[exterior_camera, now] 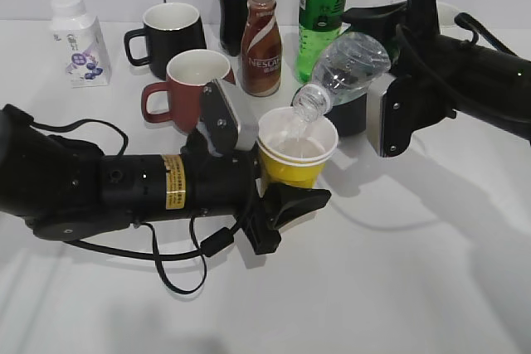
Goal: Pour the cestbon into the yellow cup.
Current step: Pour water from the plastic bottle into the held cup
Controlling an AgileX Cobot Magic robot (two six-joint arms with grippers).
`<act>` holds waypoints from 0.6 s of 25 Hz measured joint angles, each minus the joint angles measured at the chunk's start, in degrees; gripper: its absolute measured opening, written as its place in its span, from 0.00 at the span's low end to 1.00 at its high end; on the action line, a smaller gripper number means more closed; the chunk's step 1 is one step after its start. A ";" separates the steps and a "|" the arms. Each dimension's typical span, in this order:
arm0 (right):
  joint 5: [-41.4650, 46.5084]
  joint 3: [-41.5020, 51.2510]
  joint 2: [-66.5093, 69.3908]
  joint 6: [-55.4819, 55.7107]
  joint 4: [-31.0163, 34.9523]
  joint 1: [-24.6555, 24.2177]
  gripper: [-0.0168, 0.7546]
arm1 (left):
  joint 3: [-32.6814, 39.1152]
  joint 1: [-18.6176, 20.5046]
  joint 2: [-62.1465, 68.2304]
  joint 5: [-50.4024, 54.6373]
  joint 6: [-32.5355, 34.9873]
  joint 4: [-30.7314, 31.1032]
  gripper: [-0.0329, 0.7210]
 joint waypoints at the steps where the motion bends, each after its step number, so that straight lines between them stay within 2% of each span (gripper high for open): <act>1: 0.00 0.00 0.00 -0.31 0.00 0.00 0.62 | 0.00 0.00 0.00 0.00 0.00 0.00 0.62; 10: -0.05 0.00 0.00 -0.86 0.28 0.00 0.62 | 0.00 0.00 0.00 0.13 0.00 0.13 0.62; 15: -0.17 0.00 0.00 5.79 0.38 0.00 0.62 | 0.00 0.00 0.00 -0.54 0.00 0.13 0.62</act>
